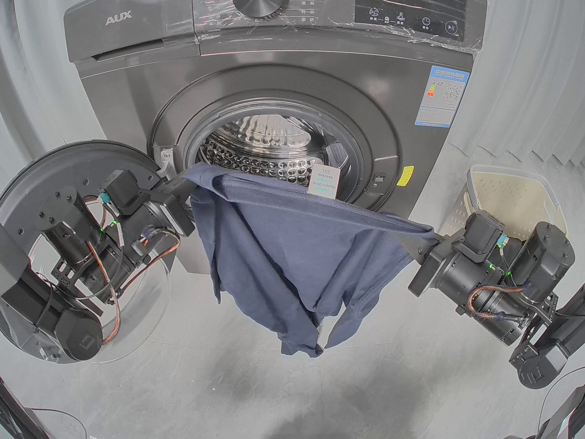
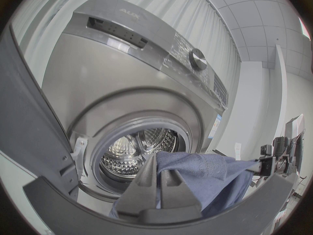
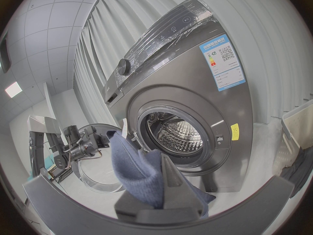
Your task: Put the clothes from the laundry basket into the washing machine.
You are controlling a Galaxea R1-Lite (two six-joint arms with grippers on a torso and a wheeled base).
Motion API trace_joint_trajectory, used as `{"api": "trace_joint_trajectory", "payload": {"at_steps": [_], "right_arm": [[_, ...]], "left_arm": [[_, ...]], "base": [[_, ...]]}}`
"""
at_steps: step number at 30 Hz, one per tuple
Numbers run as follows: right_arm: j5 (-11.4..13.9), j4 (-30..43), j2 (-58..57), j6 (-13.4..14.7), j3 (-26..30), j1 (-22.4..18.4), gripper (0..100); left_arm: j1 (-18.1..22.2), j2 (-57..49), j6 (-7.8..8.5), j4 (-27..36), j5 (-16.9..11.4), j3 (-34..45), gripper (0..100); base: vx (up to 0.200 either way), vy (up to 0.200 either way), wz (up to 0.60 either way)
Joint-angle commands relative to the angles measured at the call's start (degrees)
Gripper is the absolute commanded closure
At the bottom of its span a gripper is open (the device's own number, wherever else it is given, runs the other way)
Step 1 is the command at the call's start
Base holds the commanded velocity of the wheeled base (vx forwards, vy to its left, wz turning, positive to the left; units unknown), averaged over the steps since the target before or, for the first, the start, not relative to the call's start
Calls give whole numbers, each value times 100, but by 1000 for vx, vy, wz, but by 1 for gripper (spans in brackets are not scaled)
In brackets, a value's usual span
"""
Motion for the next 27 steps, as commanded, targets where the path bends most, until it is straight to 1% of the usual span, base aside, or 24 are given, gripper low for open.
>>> {"api": "trace_joint_trajectory", "payload": {"at_steps": [1,4,10,12,14,16,20,24,27], "right_arm": [[-60,-39,143,-47,-78,-175,100],[-69,-39,160,-73,-315,-271,100],[-51,-39,187,-91,-263,-122,100],[-51,-39,187,-178,-315,-140,100],[-51,-39,204,-196,-298,-157,100],[-51,-39,248,-196,-315,-183,100],[-77,-39,266,-205,-500,-192,100],[-350,-39,248,-205,-544,-175,100],[-385,-39,222,-196,-474,-148,100]], "left_arm": [[121,-400,-32,-8,-27,-60,100],[69,-435,-32,-8,-27,-43,100],[7,-427,-32,-8,-10,1,100],[-2,-453,12,-17,26,-8,100],[7,-532,12,-17,43,-60,100],[7,-725,12,-8,-1,-43,100],[-2,-769,21,-8,-36,-60,100],[-10,-725,21,-8,-54,-51,100],[-10,-699,4,-8,-54,-51,100]], "base": [[0,0,0],[0,0,0],[0,0,0],[0,0,0],[0,0,0],[0,0,0],[0,0,0],[0,0,0],[0,0,0]]}}
